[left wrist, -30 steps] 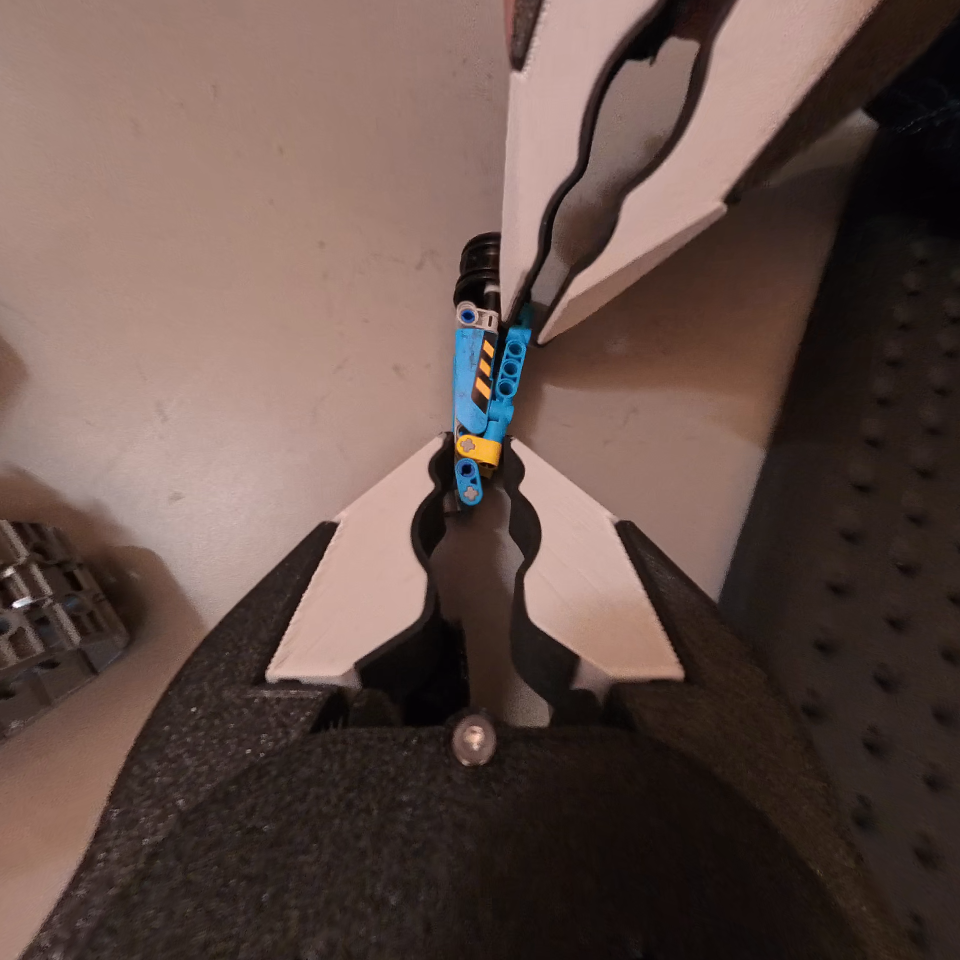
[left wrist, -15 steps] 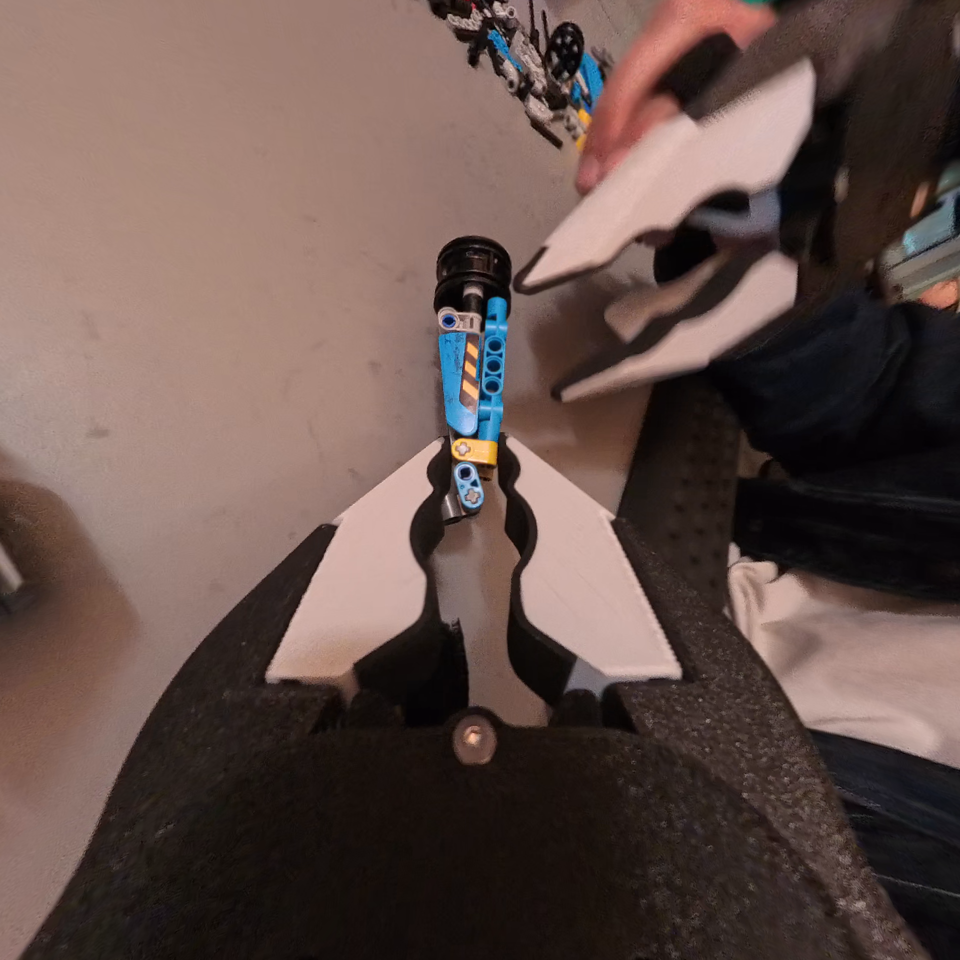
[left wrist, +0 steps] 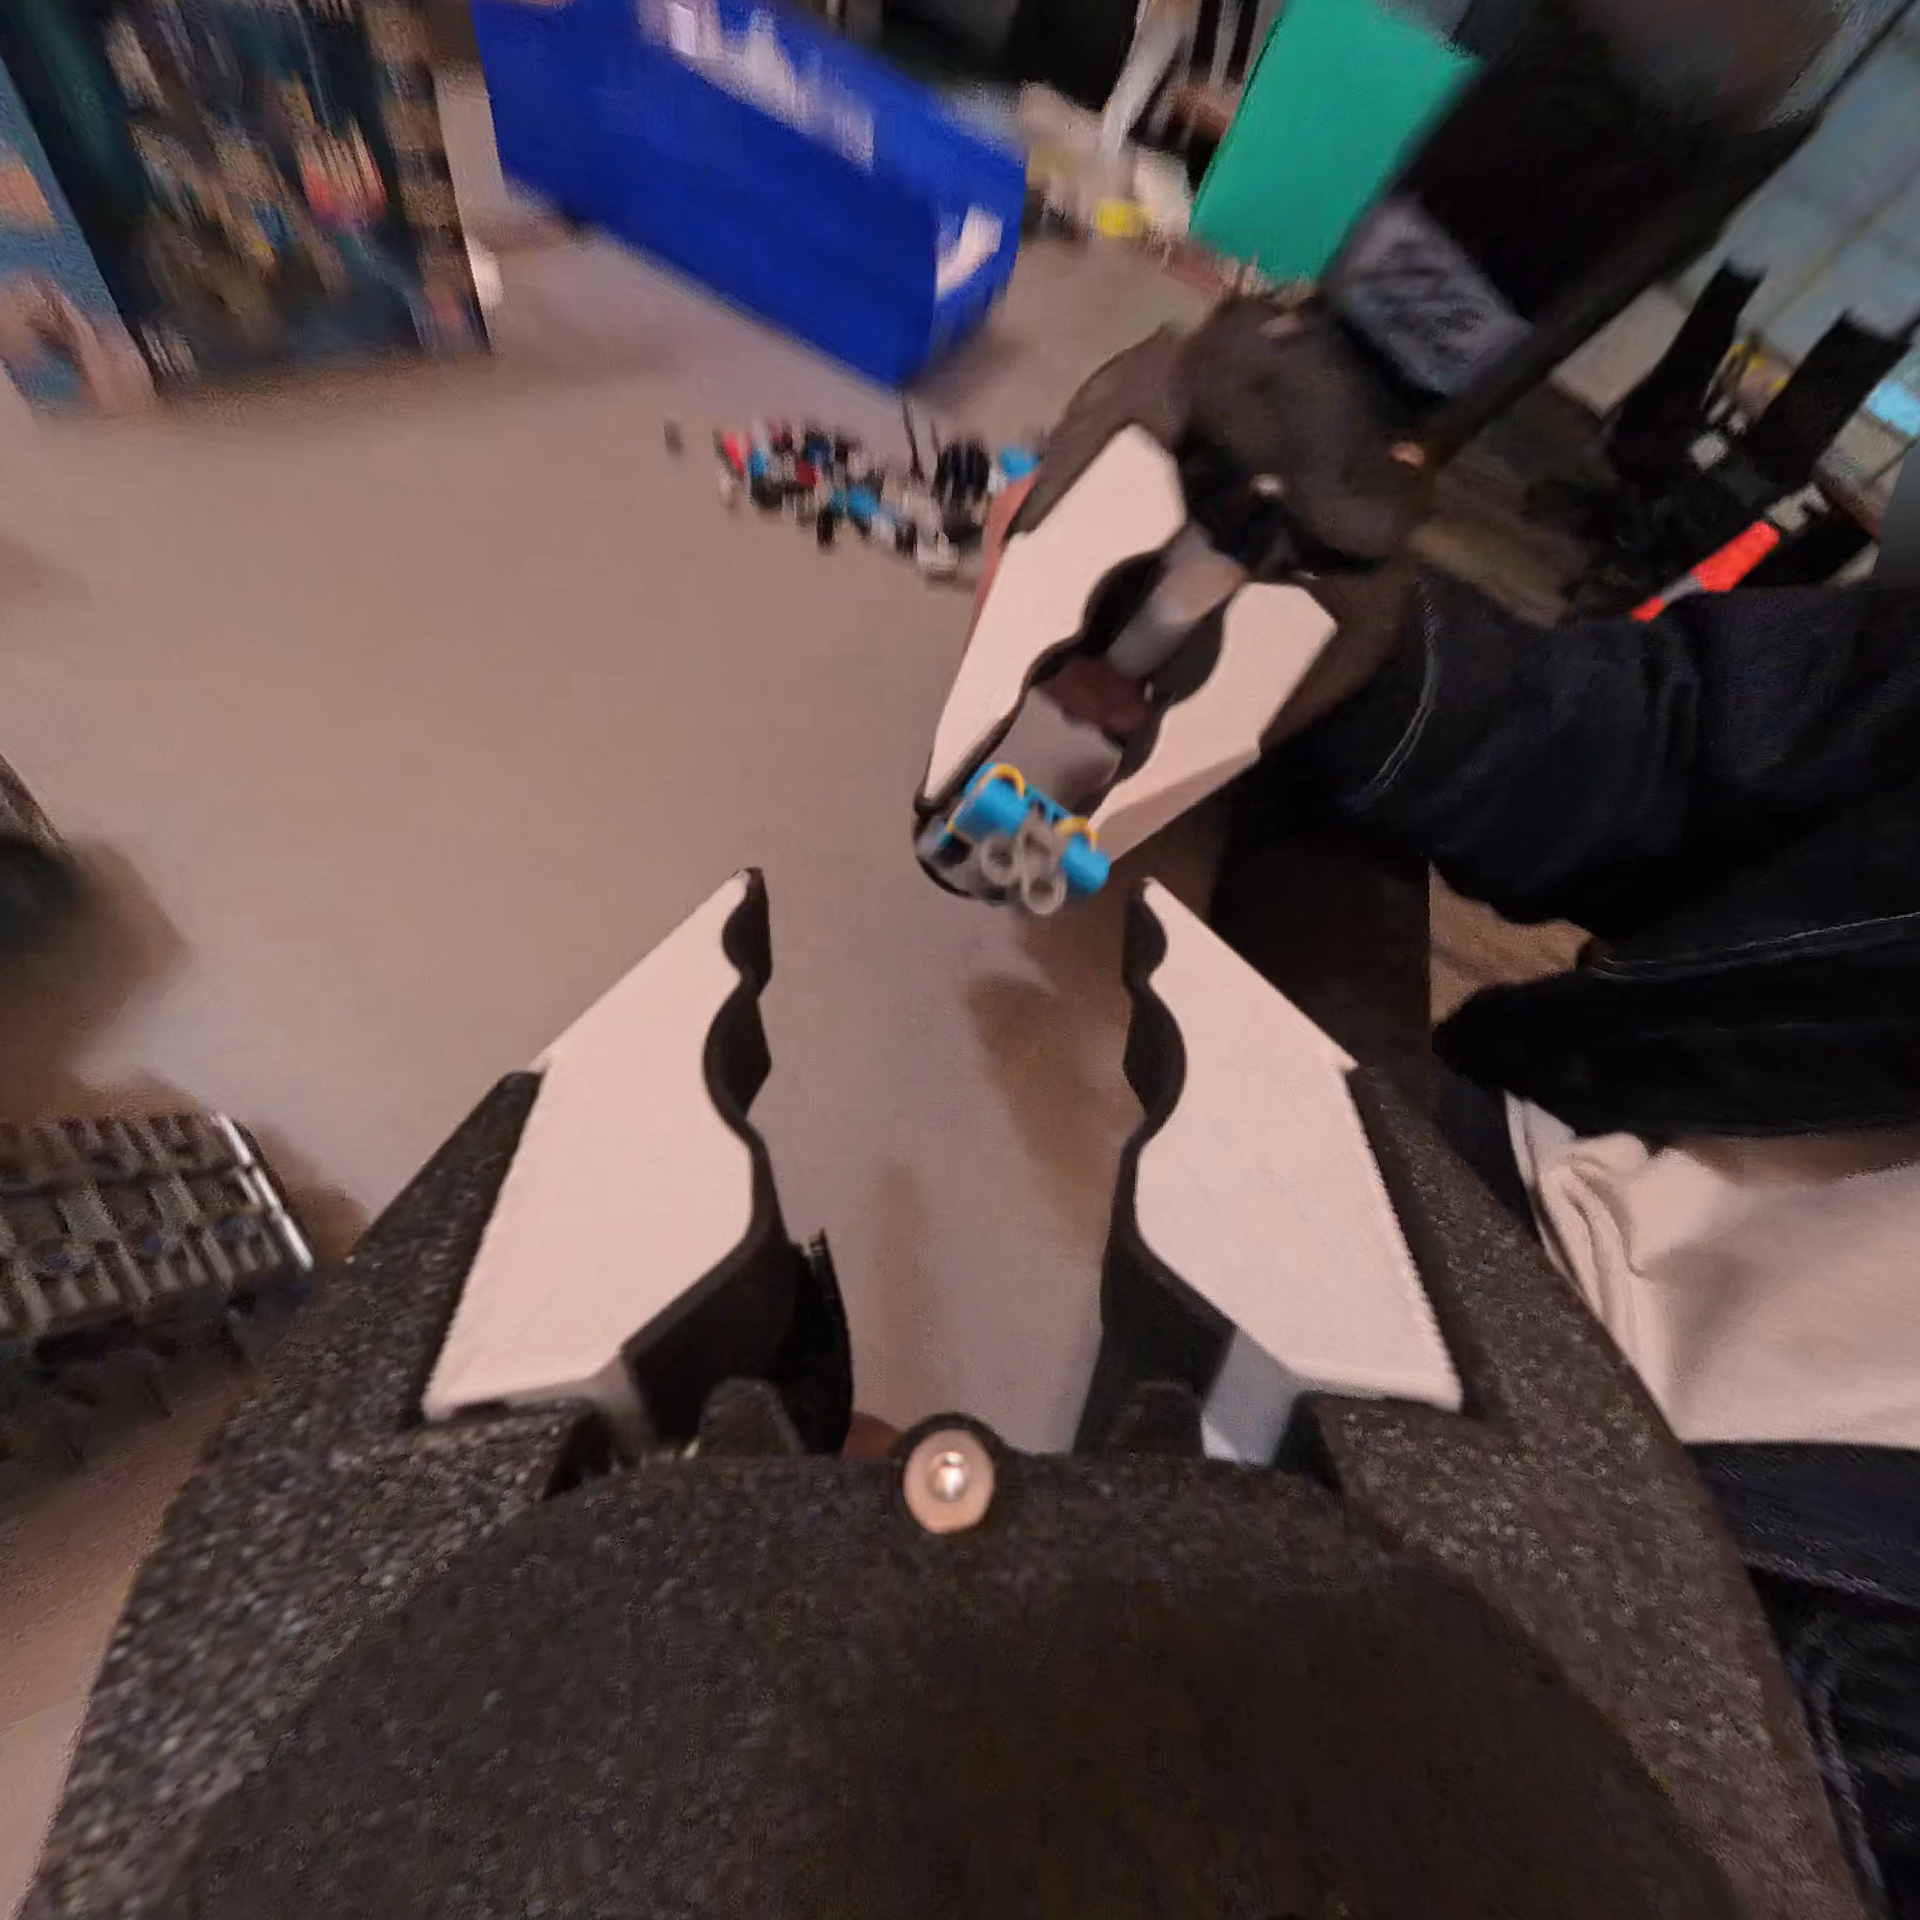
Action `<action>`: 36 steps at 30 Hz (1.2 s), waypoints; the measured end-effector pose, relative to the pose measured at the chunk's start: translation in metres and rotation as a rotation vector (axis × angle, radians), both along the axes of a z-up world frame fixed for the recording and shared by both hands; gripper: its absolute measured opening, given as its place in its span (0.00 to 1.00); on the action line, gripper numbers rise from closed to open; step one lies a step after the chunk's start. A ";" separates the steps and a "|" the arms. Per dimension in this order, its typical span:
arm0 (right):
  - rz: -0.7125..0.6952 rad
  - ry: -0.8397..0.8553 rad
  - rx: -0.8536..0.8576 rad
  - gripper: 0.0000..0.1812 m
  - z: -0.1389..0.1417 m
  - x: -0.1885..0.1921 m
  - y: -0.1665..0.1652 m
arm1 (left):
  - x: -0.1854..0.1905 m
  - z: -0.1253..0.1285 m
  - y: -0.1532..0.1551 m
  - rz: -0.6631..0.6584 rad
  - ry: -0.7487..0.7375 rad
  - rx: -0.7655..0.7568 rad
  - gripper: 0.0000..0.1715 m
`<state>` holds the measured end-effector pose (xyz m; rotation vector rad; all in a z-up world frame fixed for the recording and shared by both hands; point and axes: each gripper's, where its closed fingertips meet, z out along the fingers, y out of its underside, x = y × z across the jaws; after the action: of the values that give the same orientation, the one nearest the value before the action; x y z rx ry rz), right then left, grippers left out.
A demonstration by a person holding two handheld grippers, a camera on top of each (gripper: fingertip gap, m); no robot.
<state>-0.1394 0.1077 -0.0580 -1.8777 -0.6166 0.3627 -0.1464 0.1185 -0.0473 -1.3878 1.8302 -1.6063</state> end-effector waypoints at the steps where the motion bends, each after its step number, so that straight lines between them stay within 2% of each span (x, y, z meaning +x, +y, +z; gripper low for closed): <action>1: 0.044 0.174 -0.028 0.13 0.010 -0.004 -0.004 | 0.000 0.009 -0.003 0.001 -0.058 -0.045 0.39; 2: 0.079 0.305 -0.049 0.13 0.018 -0.007 -0.006 | 0.001 0.015 -0.007 -0.005 -0.097 -0.103 0.38; 4: 0.118 0.414 -0.093 0.13 0.021 -0.011 -0.008 | 0.004 0.019 -0.013 -0.022 -0.128 -0.167 0.33; 9: 0.115 0.438 -0.158 0.13 0.009 -0.014 -0.006 | 0.006 0.020 -0.025 -0.069 -0.175 -0.233 0.15; 13: 0.129 0.429 -0.175 0.13 0.005 -0.015 -0.009 | 0.006 0.015 -0.027 -0.086 -0.147 -0.250 0.14; 17: 0.140 0.457 -0.189 0.19 0.005 -0.013 -0.011 | 0.008 0.009 -0.024 -0.086 -0.106 -0.284 0.14; 19: 0.128 0.434 -0.184 0.13 0.002 -0.014 -0.008 | 0.007 0.009 -0.027 -0.098 -0.107 -0.285 0.14; 24: 0.122 0.519 -0.174 0.12 0.011 -0.005 -0.006 | 0.007 0.008 -0.021 -0.061 -0.122 -0.287 0.15; 27: 0.139 0.569 -0.170 0.13 0.017 -0.006 -0.008 | 0.005 0.011 -0.025 -0.084 -0.135 -0.296 0.14; 32: 0.111 0.542 -0.162 0.13 0.015 -0.004 -0.005 | 0.006 0.009 -0.023 -0.075 -0.140 -0.246 0.13; 36: 0.126 0.571 -0.108 0.12 0.026 -0.004 -0.003 | 0.004 0.017 -0.020 -0.067 -0.186 -0.268 0.13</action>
<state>-0.1437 0.1047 -0.0325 -1.7243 -0.3281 0.9882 -0.1424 0.0985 -0.0306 -1.2413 1.6164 -2.0017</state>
